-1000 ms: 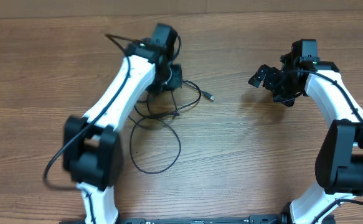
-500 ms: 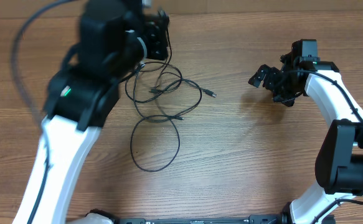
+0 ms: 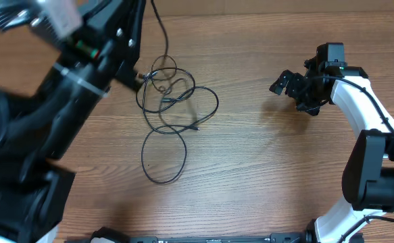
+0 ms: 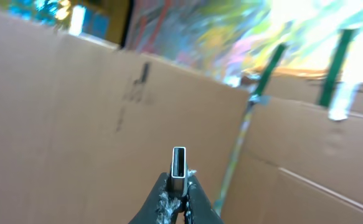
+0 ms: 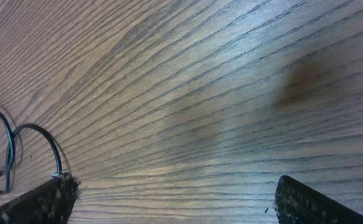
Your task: Untangle cables
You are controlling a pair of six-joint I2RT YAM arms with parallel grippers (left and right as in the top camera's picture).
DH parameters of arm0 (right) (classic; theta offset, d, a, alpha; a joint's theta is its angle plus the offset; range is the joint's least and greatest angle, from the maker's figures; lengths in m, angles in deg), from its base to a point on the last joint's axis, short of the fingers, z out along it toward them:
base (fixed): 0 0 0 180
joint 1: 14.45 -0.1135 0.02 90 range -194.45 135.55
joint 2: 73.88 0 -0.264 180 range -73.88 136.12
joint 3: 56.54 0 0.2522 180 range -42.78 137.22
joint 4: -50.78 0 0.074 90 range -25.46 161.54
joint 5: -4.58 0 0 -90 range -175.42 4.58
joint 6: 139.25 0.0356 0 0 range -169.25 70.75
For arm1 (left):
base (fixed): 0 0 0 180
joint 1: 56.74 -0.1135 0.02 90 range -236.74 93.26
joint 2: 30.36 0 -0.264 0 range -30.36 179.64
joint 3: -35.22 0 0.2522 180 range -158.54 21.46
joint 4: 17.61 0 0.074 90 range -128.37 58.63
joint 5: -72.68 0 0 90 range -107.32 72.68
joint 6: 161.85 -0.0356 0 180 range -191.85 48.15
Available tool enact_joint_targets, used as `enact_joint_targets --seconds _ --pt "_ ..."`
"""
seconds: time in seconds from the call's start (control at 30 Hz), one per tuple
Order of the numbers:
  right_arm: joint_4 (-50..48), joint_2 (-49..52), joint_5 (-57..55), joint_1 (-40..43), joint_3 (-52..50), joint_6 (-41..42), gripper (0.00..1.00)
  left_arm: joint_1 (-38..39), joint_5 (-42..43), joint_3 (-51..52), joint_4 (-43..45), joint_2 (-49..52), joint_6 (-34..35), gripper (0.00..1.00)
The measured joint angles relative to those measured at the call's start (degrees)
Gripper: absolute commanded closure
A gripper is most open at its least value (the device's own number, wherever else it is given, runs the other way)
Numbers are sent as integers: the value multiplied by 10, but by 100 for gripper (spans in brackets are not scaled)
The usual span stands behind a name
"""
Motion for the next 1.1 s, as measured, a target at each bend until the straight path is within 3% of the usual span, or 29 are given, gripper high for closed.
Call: enact_joint_targets --seconds 0.83,1.1 --pt "-23 0 5 0 0 12 0 0 101 0 35 -35 7 96" --pt "24 0 211 0 0 96 0 0 104 0 48 -75 7 96"
